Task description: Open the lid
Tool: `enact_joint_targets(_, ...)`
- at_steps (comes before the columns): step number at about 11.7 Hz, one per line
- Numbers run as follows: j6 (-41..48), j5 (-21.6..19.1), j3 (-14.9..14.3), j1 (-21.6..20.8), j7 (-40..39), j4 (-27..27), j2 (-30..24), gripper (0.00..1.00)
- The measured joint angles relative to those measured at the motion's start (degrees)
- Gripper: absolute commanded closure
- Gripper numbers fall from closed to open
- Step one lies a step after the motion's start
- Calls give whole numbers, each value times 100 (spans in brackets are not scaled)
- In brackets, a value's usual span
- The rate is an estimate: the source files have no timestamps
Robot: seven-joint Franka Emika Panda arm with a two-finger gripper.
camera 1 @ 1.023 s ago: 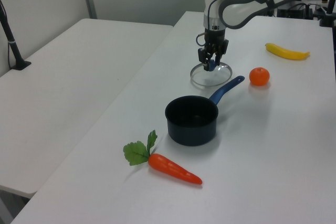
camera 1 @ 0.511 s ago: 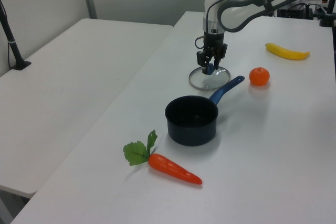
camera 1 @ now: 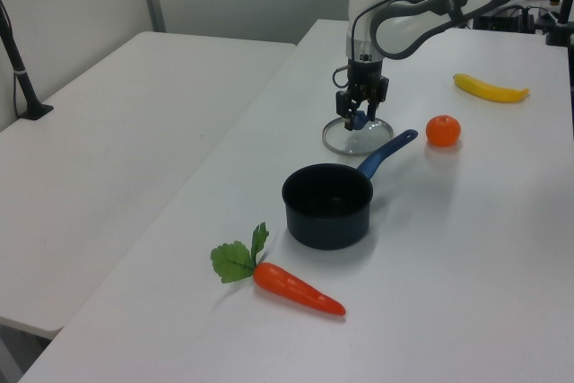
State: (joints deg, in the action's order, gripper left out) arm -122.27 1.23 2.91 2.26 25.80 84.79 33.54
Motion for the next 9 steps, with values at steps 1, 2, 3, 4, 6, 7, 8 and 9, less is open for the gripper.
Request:
enact_joint_targets(1,0,0,-3,0,0,-27,-44,0)
enact_joint_targets(2,29,3,-4,0,-5,-52,-136,0)
enact_joint_targets(3,111,4,-3,-6,-49,-69,-296,0)
enact_joint_targets(4,292,4,-1,-14,-94,-84,-507,0)
enact_joint_targets(6,958,2,31,-31,-325,-117,-1092,0)
enact_joint_targets(7,1388,1,54,-43,-384,-129,-1429,0)
enact_joint_targets(8,1811,1,69,-68,-487,-121,-1769,0)
enact_joint_targets(9,2192,-4,73,-115,-675,-59,-2130,0)
